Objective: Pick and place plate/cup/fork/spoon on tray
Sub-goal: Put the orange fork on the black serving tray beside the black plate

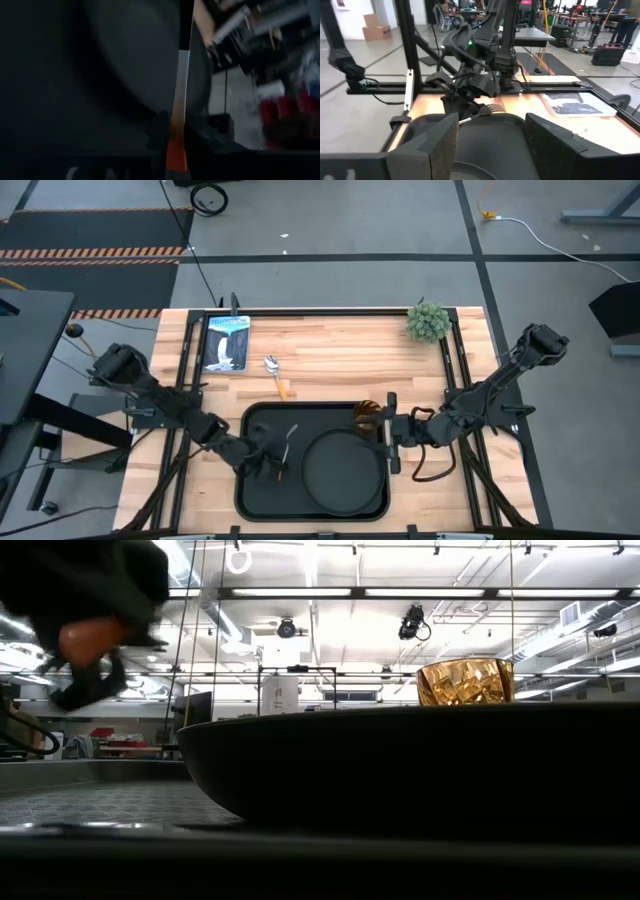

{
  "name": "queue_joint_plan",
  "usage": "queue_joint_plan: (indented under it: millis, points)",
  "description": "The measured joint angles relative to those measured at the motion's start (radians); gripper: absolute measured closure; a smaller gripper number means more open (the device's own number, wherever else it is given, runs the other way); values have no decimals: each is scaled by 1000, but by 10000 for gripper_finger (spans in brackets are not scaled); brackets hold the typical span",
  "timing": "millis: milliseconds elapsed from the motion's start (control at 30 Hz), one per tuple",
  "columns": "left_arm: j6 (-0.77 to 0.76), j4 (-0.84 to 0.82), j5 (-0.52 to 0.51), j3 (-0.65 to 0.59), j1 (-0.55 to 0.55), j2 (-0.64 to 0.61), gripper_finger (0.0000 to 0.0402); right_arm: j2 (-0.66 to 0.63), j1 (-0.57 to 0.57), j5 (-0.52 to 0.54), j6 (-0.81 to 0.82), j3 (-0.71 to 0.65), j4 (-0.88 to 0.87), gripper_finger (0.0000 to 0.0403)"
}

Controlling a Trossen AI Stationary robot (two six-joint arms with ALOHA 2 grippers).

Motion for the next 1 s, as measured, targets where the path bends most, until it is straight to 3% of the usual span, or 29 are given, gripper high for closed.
queue_joint_plan:
  millis: [200,333,633,1000]
  points:
    - [-274,9,-20,-20,-39,88,349,2,-7,1,-4,0,-36,166]
    - [-371,113,-6,-14,-60,167,349,2,-7,0,6,-10,-36,167]
    - [-438,422,-29,-6,-67,343,349,2,-7,-2,30,-30,-30,167]
    - [-486,391,-20,15,-44,367,331,2,-6,-5,30,-30,-13,167]
